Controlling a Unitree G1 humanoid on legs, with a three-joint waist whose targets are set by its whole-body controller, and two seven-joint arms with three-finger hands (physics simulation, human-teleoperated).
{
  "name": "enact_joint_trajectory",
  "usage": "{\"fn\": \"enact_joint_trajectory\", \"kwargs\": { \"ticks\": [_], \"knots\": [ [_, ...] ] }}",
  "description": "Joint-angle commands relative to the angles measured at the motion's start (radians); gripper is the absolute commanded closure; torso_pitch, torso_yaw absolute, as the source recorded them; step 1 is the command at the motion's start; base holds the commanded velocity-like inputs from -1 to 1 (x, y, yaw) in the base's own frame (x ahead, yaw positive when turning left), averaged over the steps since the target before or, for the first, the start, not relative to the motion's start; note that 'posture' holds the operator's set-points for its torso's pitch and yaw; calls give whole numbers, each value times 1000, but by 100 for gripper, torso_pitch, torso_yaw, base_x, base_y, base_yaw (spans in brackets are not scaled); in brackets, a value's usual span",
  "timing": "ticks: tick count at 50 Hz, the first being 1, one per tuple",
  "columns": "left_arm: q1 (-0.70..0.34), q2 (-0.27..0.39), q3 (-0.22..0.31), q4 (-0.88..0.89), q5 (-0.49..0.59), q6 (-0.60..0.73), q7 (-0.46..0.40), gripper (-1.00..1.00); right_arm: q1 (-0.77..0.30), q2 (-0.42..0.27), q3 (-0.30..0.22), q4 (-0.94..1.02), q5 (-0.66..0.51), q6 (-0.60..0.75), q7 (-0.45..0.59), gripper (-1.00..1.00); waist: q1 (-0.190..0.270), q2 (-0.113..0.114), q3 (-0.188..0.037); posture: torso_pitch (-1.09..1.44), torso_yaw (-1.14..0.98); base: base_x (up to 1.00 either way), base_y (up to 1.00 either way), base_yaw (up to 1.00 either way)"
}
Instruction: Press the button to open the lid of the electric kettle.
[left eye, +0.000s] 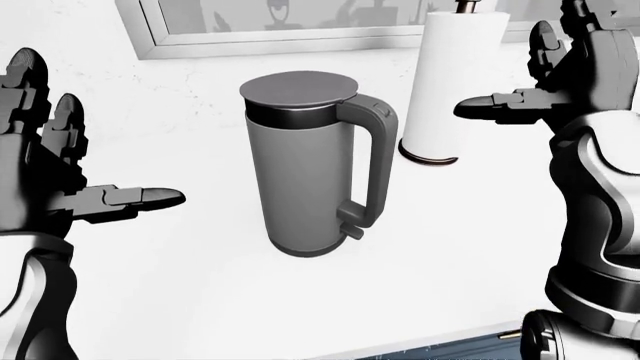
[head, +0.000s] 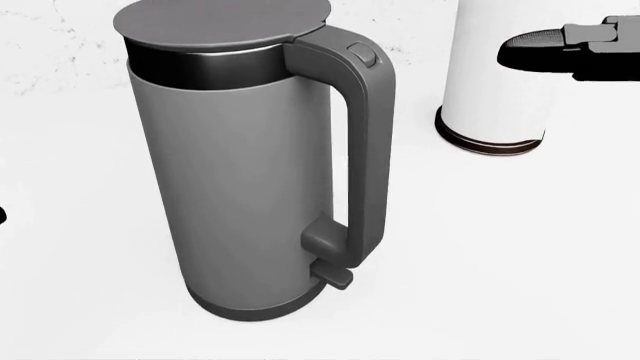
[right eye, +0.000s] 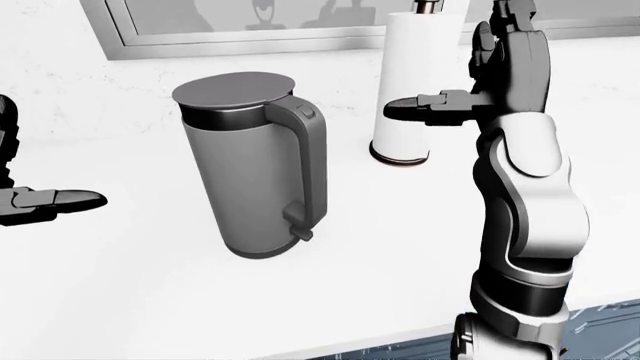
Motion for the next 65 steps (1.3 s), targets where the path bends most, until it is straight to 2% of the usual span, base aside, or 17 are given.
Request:
{"fn": "enact_joint_trajectory", "kwargs": {
  "ticks": [1, 12, 26, 32, 37, 42, 46, 53, 58, 65],
  "knots": [
    [-23, 14, 5, -22, -1, -24, 2, -100, -67, -12, 5, 0, -18, -24, 6, -100, 0, 1, -10, -25, 0, 0, 0, 0],
    [-22, 12, 5, -21, -9, -24, 7, -100, -202, 34, 76, 50, -97, 10, 44, -100, 0, 7, -5, -25, 0, 0, 0, 0],
    [-24, 9, -2, -15, -7, -27, 10, -100, -279, 78, 109, 88, -157, 18, 80, -100, 1, 12, 1, -25, 0, 0, 0, 0],
    [-22, 9, 1, -16, -11, -26, 12, -100, -293, 96, 127, 90, -208, 2, 94, -100, 0, 15, 3, -25, 0, 0, 0, 0],
    [-21, 11, 7, -20, -18, -24, 11, -100, -296, 115, 131, -12, -218, 94, 111, -100, 0, 16, 4, -25, 0, 0, 0, 0],
    [-20, 14, 11, -22, -22, -22, 13, -100, -315, 107, 96, -75, -149, 199, 138, -100, 0, 16, 9, -25, 0, 0, 0, 0],
    [-20, 13, 8, -23, -22, -21, 14, -100, -309, 105, 94, -104, -103, 235, 131, -100, 0, 14, 11, -25, 0, 0, 0, 0],
    [-18, 14, 11, -22, -23, -23, 13, -100, -291, 111, 128, -161, -110, 249, 120, -100, -2, 16, 12, -25, 0, 0, 0, 0],
    [-20, 15, 9, -24, -23, -21, 15, -100, -252, 138, 161, -184, -169, 223, 144, -100, -2, 18, 14, -25, 0, 0, 0, 0],
    [-21, 14, 7, -24, -22, -19, 15, -100, -267, 169, 168, -166, -210, 215, 162, -100, -4, 20, 13, -25, 0, 0, 0, 0]
  ]
}}
